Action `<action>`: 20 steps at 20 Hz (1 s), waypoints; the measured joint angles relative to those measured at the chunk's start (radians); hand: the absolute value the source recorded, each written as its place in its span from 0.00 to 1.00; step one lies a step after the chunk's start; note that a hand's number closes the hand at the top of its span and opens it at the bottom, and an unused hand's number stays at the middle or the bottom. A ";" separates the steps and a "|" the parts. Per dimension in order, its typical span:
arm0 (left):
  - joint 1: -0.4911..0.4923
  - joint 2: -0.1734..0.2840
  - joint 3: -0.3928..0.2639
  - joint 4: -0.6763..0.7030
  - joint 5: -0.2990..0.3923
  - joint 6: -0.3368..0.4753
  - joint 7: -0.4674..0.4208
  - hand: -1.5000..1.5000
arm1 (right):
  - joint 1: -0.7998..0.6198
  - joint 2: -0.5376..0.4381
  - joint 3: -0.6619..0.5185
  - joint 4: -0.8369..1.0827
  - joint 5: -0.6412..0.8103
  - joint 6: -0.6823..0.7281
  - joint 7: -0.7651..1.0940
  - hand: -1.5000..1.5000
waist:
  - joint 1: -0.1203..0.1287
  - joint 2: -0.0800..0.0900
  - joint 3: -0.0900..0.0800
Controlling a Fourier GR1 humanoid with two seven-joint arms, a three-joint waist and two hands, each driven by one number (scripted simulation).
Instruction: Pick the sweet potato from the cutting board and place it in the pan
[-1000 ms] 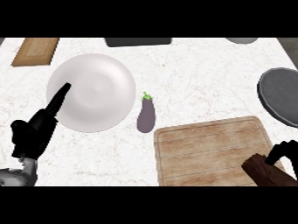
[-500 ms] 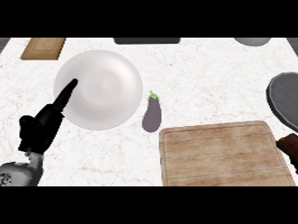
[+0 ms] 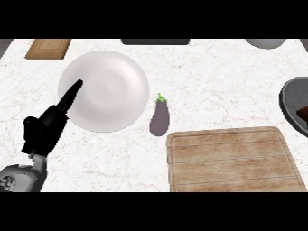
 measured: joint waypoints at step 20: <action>-0.029 -0.062 0.022 -0.020 -0.052 -0.041 0.043 0.50 | -0.499 -0.162 -0.042 0.987 0.113 -0.049 -0.196 0.00 | 0.033 0.012 0.002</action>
